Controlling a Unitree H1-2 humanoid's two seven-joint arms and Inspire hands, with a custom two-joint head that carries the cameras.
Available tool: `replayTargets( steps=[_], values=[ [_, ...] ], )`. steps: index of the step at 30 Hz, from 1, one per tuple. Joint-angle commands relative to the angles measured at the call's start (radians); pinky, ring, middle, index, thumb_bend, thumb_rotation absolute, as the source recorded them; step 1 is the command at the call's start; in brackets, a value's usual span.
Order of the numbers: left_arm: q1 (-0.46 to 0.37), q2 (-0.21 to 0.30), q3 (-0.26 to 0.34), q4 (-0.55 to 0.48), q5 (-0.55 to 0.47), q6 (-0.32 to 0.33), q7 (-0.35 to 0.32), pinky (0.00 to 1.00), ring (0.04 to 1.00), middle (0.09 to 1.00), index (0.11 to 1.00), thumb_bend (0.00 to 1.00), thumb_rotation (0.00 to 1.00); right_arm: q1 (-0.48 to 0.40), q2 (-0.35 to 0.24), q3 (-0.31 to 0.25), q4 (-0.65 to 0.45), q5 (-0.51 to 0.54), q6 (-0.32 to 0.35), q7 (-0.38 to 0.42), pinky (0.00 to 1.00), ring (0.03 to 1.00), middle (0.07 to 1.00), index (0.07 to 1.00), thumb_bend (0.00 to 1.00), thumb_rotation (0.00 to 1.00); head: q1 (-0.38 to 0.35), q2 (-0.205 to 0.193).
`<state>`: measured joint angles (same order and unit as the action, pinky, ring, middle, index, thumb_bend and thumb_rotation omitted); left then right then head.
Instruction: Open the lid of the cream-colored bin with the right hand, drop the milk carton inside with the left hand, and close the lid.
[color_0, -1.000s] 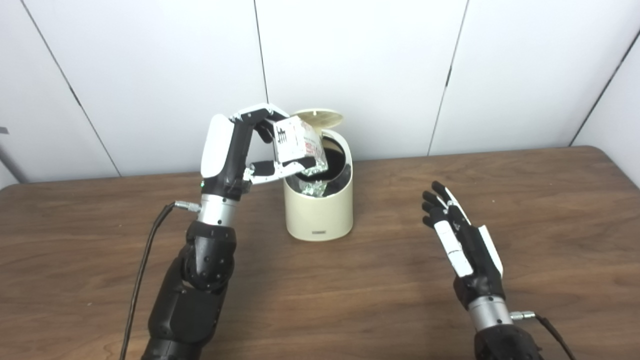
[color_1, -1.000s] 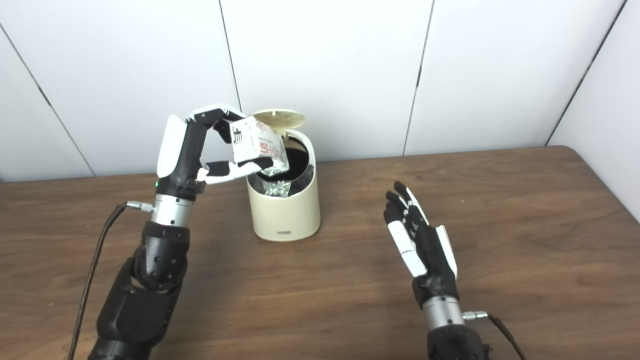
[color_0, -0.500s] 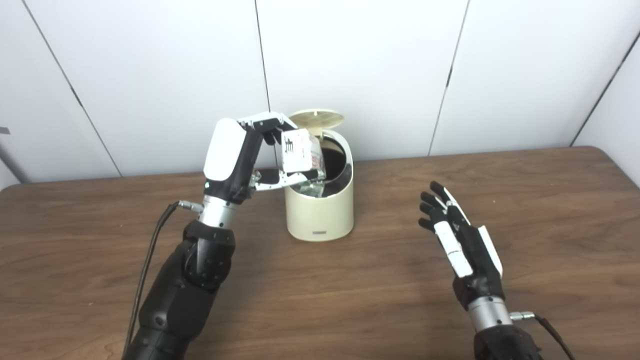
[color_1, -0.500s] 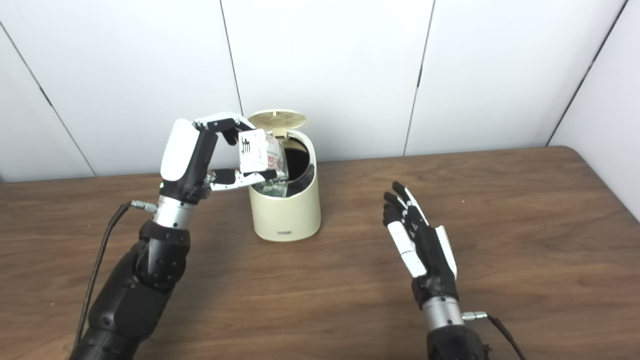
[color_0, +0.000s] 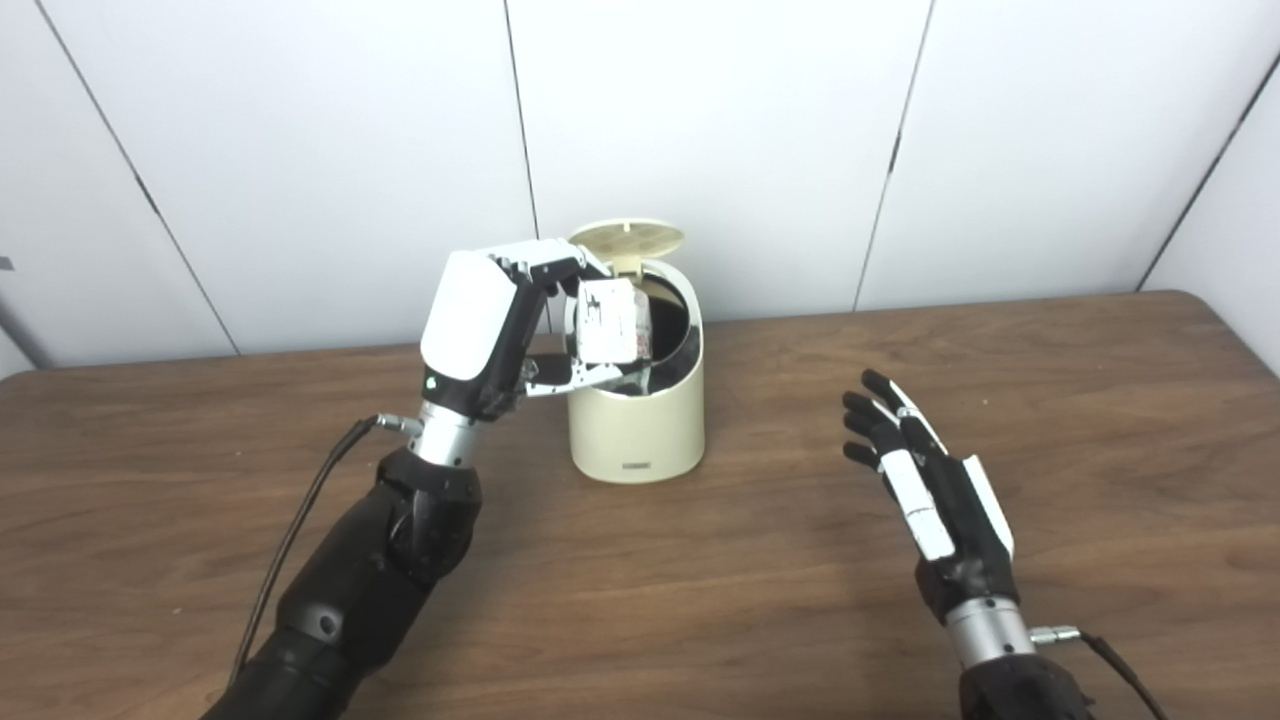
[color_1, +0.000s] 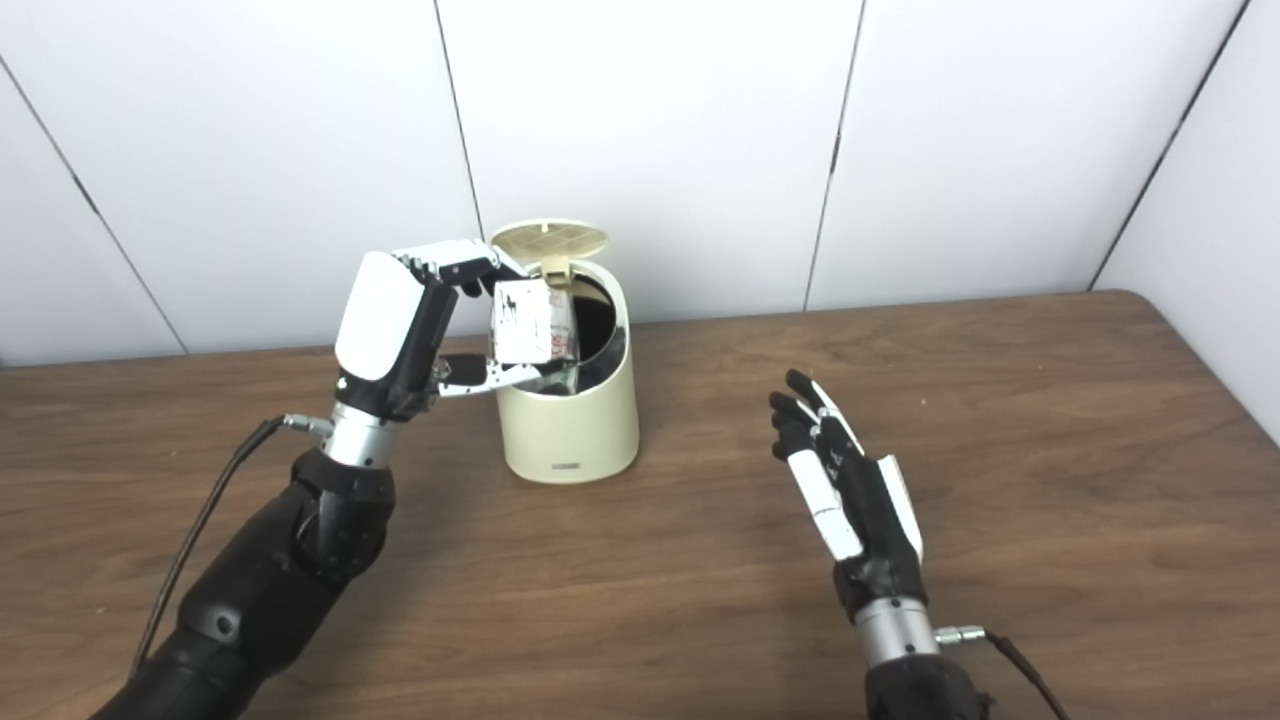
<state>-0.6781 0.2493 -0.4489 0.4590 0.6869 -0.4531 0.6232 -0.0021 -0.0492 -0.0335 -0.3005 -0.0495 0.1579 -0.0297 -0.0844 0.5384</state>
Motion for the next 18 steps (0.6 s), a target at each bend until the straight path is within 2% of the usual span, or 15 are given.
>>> replayTargets(
  steps=[1,4,10,11,12,13,15,18],
  values=[
    [-0.058,0.018,0.008,-0.022,-0.029,-0.017,0.035,0.38,0.450,0.511,0.455,0.48,0.00,-0.021,0.000,0.001,-0.026,0.008,-0.027,0.007,0.82,0.878,0.872,0.911,0.58,0.86,-0.001,0.001],
    [-0.055,0.016,0.015,-0.029,-0.017,-0.017,0.040,0.37,0.442,0.499,0.459,0.48,0.00,-0.022,0.001,0.004,-0.031,0.001,-0.020,0.004,0.81,0.874,0.870,0.923,0.58,0.87,0.000,0.001],
    [-0.037,0.014,0.035,-0.073,-0.002,-0.016,-0.021,0.34,0.448,0.542,0.508,0.48,0.00,-0.021,-0.001,0.003,-0.028,-0.003,-0.016,0.004,0.81,0.860,0.839,0.916,0.57,0.86,0.002,0.000],
    [-0.033,0.012,0.041,-0.078,0.002,-0.016,-0.031,0.39,0.444,0.541,0.502,0.49,0.00,-0.021,-0.004,0.002,-0.023,0.002,-0.026,0.008,0.81,0.861,0.829,0.912,0.58,0.87,0.002,0.000],
    [-0.030,0.008,0.050,-0.083,0.012,-0.013,-0.041,0.46,0.520,0.568,0.493,0.51,0.02,-0.021,-0.008,0.002,-0.016,0.005,-0.039,0.012,0.82,0.858,0.810,0.903,0.60,0.91,0.002,0.000],
    [-0.026,0.004,0.059,-0.088,0.018,-0.008,-0.053,0.48,0.545,0.596,0.528,0.69,0.02,-0.020,-0.011,0.002,-0.011,0.007,-0.048,0.014,0.83,0.856,0.800,0.895,0.61,0.94,0.002,0.000],
    [-0.020,-0.004,0.078,-0.100,0.022,0.006,-0.082,0.48,0.558,0.625,0.581,0.92,0.00,-0.019,-0.016,0.001,-0.003,0.006,-0.062,0.016,0.84,0.852,0.787,0.886,0.62,0.98,0.002,0.000],
    [-0.011,-0.012,0.103,-0.122,0.011,0.024,-0.146,0.45,0.542,0.654,0.619,0.99,0.02,-0.020,-0.016,-0.002,0.008,0.009,-0.080,0.013,0.85,0.844,0.769,0.873,0.62,1.00,0.002,0.000]
  ],
)
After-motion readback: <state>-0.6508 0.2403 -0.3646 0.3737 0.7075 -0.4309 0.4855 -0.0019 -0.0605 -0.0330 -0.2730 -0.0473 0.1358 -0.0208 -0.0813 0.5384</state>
